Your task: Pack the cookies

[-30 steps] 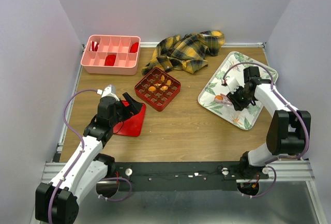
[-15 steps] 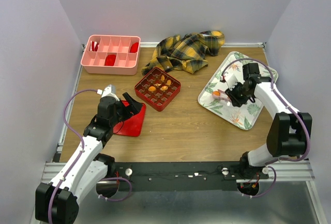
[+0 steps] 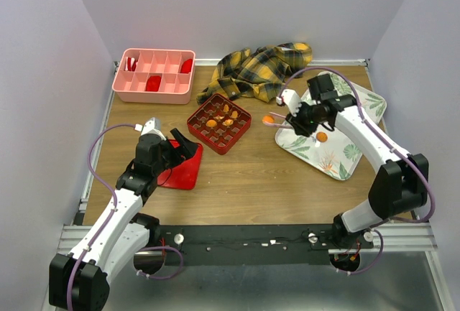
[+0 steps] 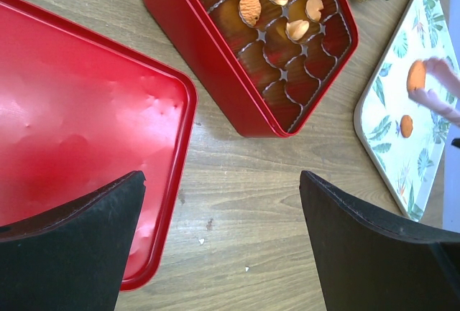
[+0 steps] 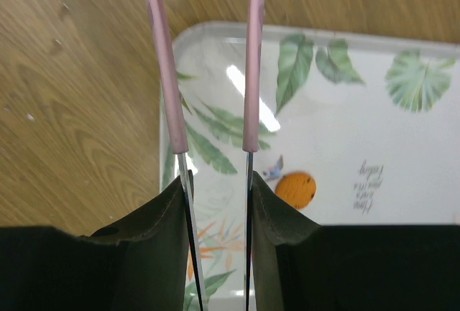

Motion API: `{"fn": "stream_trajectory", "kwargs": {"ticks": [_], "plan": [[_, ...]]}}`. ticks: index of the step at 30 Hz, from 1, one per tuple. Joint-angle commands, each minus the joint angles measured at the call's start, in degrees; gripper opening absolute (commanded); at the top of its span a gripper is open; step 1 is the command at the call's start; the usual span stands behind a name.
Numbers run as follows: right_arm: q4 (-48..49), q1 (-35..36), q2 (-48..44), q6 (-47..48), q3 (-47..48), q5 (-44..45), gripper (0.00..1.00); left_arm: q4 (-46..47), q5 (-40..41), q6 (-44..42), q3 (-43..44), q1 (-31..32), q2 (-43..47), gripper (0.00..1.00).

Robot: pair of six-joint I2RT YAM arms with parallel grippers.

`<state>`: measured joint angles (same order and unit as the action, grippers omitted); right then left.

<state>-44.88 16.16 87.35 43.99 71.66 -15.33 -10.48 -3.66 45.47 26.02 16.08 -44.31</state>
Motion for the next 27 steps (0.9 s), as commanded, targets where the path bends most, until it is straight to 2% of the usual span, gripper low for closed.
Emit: {"fn": "stream_trajectory", "kwargs": {"ticks": [1, 7, 12, 27], "plan": [[0.1, 6.9, 4.9, -2.7, 6.9, -3.0, 0.28, -1.6, -0.2, -0.7, 2.1, -0.5, 0.8, 0.99], [0.5, 14.2, 13.2, -3.9, 16.8, -3.0, 0.28, -3.1, 0.5, -0.9, 2.8, -0.5, 1.7, 0.99], [0.8, 17.1, 17.8, -4.4, 21.5, -2.5, 0.28, -4.0, 1.4, -0.8, 2.6, -0.6, 2.9, 0.99], [1.5, 19.6, 23.4, -4.4, 23.4, -0.7, 0.32, -3.0, 1.4, -0.9, 1.5, -0.6, 2.9, 0.99]]}}
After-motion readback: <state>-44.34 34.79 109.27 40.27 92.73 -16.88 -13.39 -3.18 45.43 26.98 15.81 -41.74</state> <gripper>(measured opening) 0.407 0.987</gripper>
